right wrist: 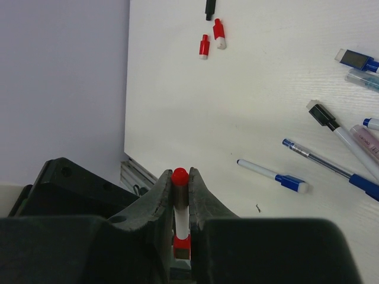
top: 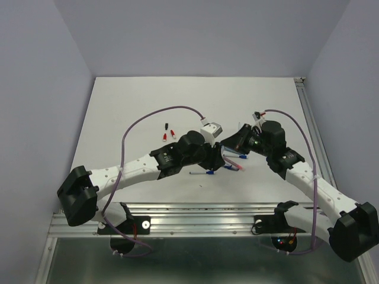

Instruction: Open the pen caps

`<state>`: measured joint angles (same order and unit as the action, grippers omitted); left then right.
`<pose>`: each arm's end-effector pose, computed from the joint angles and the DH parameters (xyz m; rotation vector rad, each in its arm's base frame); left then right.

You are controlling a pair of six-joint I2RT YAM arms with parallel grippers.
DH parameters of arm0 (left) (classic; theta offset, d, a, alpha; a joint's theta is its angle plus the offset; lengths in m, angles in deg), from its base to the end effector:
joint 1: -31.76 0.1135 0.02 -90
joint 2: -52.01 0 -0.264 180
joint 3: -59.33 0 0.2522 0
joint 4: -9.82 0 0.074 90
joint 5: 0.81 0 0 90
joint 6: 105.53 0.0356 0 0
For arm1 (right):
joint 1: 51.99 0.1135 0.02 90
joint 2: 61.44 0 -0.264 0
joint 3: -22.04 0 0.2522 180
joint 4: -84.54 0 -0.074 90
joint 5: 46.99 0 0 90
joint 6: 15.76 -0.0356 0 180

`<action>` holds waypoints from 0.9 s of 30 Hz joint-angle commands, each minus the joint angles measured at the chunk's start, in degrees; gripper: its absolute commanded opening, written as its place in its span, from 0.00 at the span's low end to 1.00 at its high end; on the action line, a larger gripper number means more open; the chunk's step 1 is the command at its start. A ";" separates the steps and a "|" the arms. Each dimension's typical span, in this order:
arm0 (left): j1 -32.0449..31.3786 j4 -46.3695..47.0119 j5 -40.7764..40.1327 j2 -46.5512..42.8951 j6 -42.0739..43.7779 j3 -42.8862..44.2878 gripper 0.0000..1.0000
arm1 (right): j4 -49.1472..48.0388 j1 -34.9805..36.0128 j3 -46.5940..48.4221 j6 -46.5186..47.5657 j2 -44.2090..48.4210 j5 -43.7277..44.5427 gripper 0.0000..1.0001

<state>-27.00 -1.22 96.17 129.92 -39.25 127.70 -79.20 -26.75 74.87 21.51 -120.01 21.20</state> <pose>0.1601 -0.2722 0.2914 0.7103 1.9581 -1.0458 0.2047 0.1111 0.2734 0.2373 2.1359 1.2235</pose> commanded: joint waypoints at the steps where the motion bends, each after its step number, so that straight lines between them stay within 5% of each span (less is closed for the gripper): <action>1: -0.04 1.06 -0.66 -0.65 1.75 0.67 0.49 | -3.56 0.43 4.70 -0.18 0.12 -1.49 0.01; 6: -0.04 1.06 -0.39 -1.44 2.19 0.15 0.41 | -3.56 0.43 5.92 0.25 0.29 -0.96 0.01; 10: -0.04 0.45 -0.31 -1.53 2.28 -0.56 0.00 | -0.94 0.43 7.51 1.49 -0.41 0.70 0.01; 21: -0.56 0.71 5.58 -4.43 -3.51 -12.32 0.00 | 11.12 -4.75 27.18 12.56 -16.48 39.35 0.01; 27: -3.46 1.41 5.85 -10.22 -9.31 -18.57 0.00 | 14.02 -10.73 40.11 15.73 -27.55 43.86 0.01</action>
<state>-29.01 2.19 98.90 124.15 -44.85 110.96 -63.07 -33.94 106.89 33.05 -145.14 51.93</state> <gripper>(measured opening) 0.219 0.157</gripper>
